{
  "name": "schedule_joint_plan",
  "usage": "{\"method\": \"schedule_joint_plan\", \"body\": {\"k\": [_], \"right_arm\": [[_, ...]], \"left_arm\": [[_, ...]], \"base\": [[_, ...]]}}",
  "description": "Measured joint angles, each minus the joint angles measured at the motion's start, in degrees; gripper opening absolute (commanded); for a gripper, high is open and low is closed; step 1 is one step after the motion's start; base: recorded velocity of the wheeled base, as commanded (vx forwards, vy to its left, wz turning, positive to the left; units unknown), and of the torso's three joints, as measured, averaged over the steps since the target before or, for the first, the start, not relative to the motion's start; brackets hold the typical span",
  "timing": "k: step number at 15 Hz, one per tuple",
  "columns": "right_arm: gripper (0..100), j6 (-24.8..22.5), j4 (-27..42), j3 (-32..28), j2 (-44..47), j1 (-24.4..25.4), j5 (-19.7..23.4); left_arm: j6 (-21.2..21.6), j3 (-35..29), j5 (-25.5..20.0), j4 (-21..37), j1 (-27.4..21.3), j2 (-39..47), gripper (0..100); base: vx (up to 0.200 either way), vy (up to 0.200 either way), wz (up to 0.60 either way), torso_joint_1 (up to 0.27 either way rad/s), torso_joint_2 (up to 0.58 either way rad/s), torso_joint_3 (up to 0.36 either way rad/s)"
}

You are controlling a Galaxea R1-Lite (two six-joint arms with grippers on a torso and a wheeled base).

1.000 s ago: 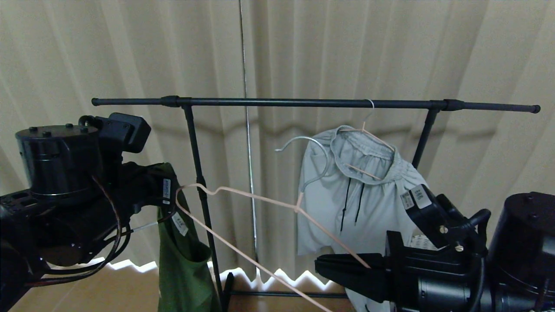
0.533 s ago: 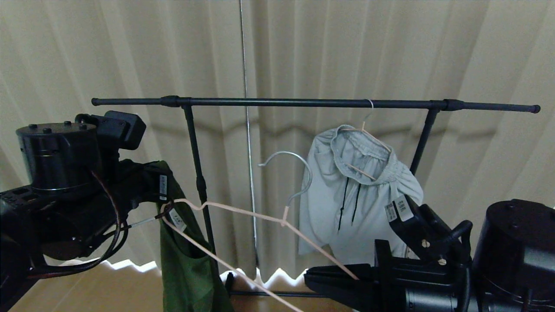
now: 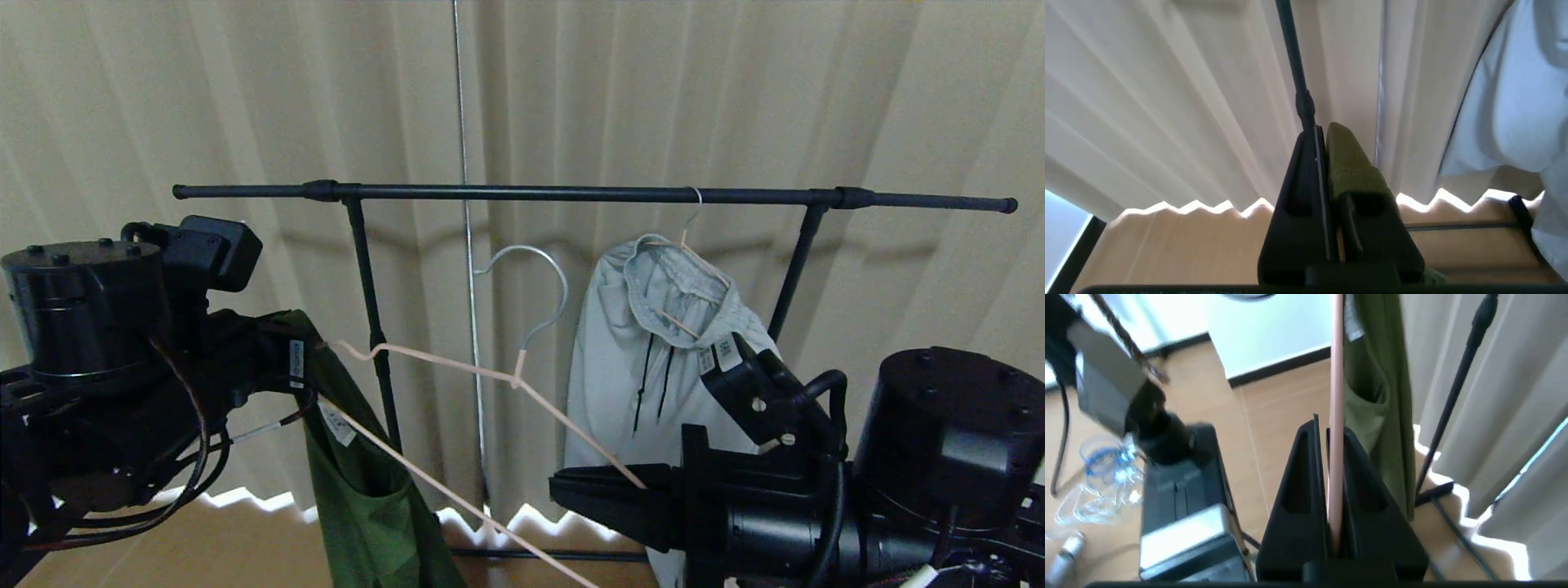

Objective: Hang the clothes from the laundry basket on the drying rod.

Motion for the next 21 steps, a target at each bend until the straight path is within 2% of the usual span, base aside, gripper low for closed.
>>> {"method": "schedule_joint_plan", "body": {"k": [1,3,7,10,13,16,19,21], "right_arm": [[0,2.3,0.0,-0.7,0.2,0.0,-0.1],[0,3.4,0.0,-1.7,0.9,-0.1,-0.7],[0,3.4,-2.9,-2.5,3.7,0.6,-3.3],[0,3.4,-7.1,-3.9,8.4,1.0,-6.4],[0,3.3,-7.4,-6.3,11.7,1.1,-7.4],[0,3.2,-7.3,-7.4,13.4,1.1,-7.5],[0,3.2,-7.3,-7.6,13.9,1.0,-7.6],[0,3.2,-7.1,-7.6,13.9,0.8,-7.7]], "left_arm": [[0.0,0.1,0.0,0.0,-0.1,-0.3,0],[0.0,0.1,0.1,0.0,-0.6,-0.6,0],[-0.5,-0.1,0.2,0.0,-1.1,-0.6,0],[-2.0,-0.2,2.0,0.2,-2.3,-0.7,0],[-2.9,-0.1,2.4,0.7,-3.3,-1.5,0],[-2.9,-0.1,2.4,3.0,-6.7,-3.5,0],[-2.9,0.0,2.2,3.3,-12.8,-5.8,0],[-3.5,0.0,0.0,3.1,-16.4,-6.4,0]], "base": [[0.000,0.000,0.00,0.000,0.00,0.000],[0.000,0.000,0.00,0.000,0.00,0.000],[0.000,0.000,0.00,0.000,0.00,0.000],[0.000,0.000,0.00,0.000,0.00,0.000],[0.000,0.000,0.00,0.000,0.00,0.000],[0.000,0.000,0.00,0.000,0.00,0.000],[0.000,0.000,0.00,0.000,0.00,0.000],[0.000,0.000,0.00,0.000,0.00,0.000]]}}
